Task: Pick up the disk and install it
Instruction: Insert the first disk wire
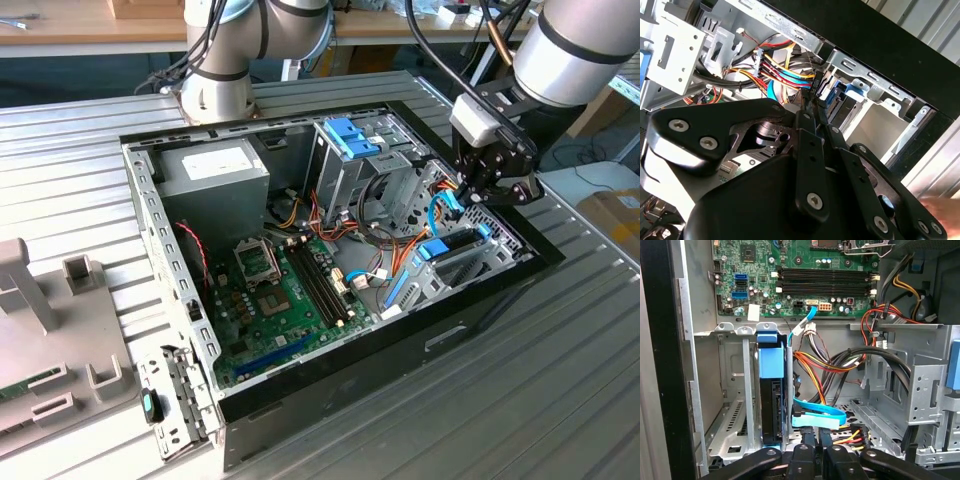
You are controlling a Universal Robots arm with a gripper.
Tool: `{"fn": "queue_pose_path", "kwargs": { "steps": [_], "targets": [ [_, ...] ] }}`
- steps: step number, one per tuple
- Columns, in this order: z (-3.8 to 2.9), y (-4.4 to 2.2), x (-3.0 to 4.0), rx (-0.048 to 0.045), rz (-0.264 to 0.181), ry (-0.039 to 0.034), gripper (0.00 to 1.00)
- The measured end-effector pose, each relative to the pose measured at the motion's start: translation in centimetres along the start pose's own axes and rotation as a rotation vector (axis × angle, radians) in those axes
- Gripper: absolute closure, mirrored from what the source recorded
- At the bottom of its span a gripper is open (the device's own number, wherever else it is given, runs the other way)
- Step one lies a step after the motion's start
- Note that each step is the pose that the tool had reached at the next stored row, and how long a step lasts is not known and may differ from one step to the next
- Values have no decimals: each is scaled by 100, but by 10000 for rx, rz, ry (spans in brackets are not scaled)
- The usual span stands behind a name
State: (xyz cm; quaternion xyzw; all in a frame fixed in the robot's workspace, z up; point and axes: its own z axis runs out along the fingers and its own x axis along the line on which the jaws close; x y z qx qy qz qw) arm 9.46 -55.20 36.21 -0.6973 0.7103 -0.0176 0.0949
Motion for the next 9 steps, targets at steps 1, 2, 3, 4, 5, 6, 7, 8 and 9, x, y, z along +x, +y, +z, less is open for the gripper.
{"fn": "queue_pose_path", "kwargs": {
  "steps": [1, 2, 3, 4, 5, 6, 7, 8, 9],
  "targets": [
    [0, 0, 0, 0, 0, -1, 84],
    [0, 0, 0, 0, 0, -1, 84],
    [0, 0, 0, 0, 1, -3, 84],
    [0, 0, 0, 0, 1, -3, 84],
    [0, 0, 0, 0, 1, -5, 84],
    [0, 0, 0, 0, 1, -5, 84],
    [0, 0, 0, -1, 1, -6, 84],
    [0, 0, 0, -1, 1, -6, 84],
    [1, 0, 0, 0, 1, -8, 84]
  ]
}}
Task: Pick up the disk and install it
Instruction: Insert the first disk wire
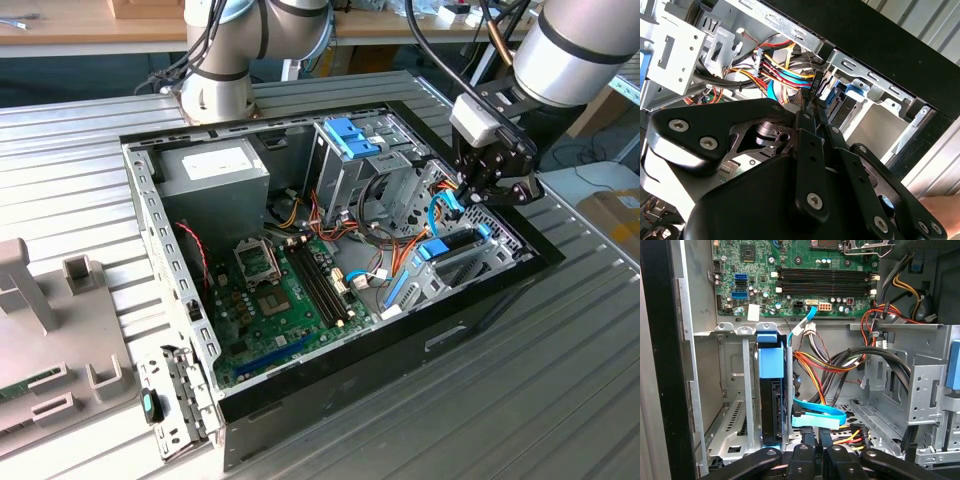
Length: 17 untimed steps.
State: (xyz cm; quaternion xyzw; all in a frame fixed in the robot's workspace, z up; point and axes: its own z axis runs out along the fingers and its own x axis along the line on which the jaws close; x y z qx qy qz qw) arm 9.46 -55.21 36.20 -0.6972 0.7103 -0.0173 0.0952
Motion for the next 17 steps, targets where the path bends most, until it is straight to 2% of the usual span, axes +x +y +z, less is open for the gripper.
{"fn": "queue_pose_path", "kwargs": {
  "steps": [6, 14, 17],
  "targets": [
    [1, 9, 2, 41, 111, 16, 84],
    [28, 13, 18, 99, 622, 107, 84],
    [27, 21, 72, 106, 680, 115, 84]
  ]
}}
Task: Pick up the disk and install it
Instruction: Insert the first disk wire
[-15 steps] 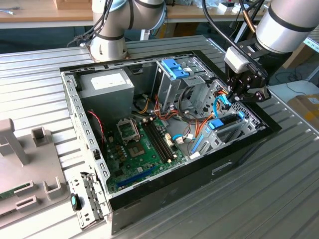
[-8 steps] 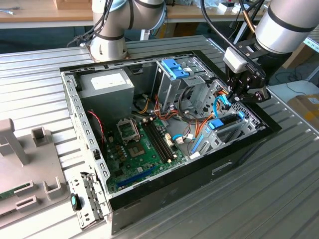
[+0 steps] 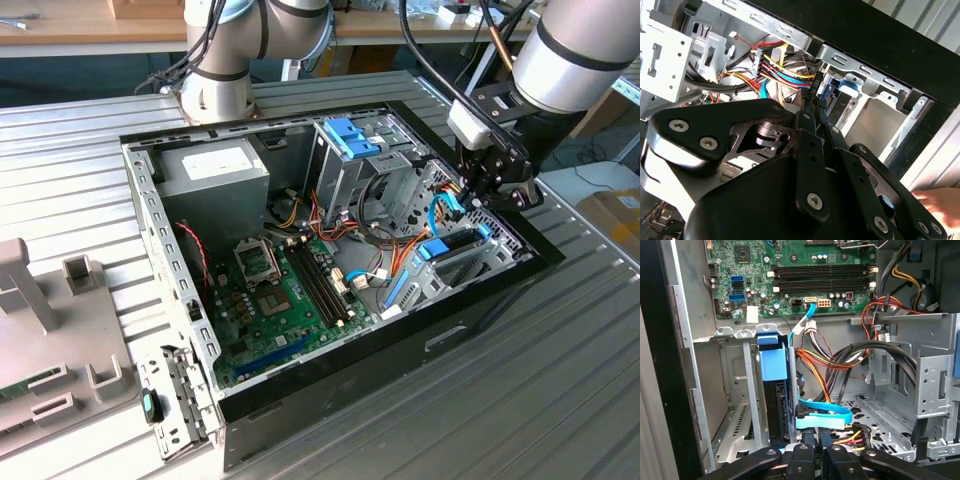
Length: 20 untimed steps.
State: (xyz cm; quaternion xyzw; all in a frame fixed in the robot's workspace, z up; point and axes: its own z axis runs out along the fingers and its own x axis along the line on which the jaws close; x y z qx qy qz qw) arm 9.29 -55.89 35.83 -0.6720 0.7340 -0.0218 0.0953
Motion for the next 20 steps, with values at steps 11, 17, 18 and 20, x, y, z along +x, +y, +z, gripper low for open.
{"fn": "queue_pose_path", "kwargs": {
  "steps": [11, 17, 18, 20],
  "targets": [
    [-11, 132, 107, 141, 82, -6, 84],
    [-14, 128, 181, 156, 143, 9, 84],
    [-14, 129, 186, 158, 144, 7, 84],
    [-14, 131, 191, 193, 185, 12, 84]
  ]
}}
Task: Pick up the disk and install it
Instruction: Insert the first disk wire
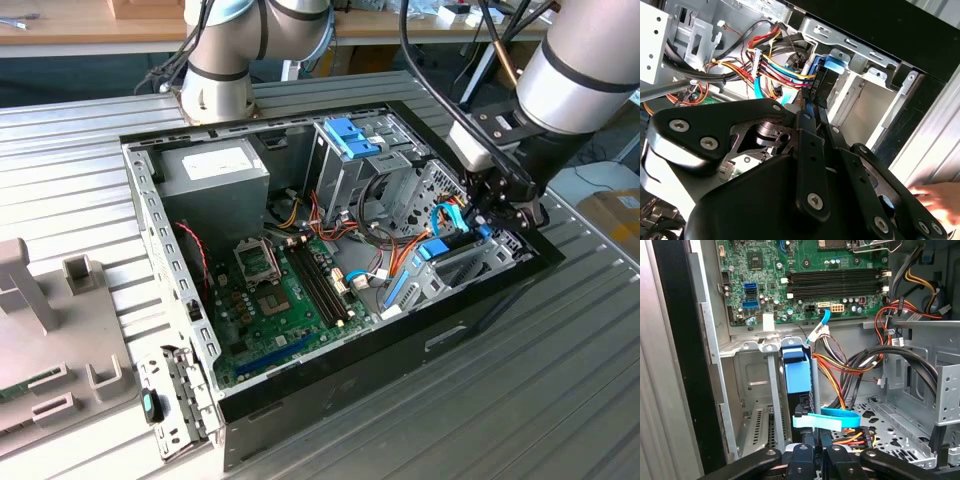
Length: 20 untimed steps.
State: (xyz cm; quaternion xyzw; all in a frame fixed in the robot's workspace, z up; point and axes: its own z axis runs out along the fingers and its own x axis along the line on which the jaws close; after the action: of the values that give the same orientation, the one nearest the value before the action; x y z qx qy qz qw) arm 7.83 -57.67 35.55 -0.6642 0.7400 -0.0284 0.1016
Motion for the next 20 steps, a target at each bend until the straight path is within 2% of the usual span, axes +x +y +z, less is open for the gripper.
{"fn": "queue_pose_path", "kwargs": {
  "steps": [2, 4, 6, 9, 20],
  "targets": [
    [-1, 9, 4, 62, 0, -6, 84],
    [0, 24, 11, 190, -8, -20, 84],
    [0, 48, 18, 249, -11, -26, 84],
    [-3, 91, 29, 259, -8, -27, 84],
    [30, 99, 34, 287, 84, -9, 84]
  ]
}}
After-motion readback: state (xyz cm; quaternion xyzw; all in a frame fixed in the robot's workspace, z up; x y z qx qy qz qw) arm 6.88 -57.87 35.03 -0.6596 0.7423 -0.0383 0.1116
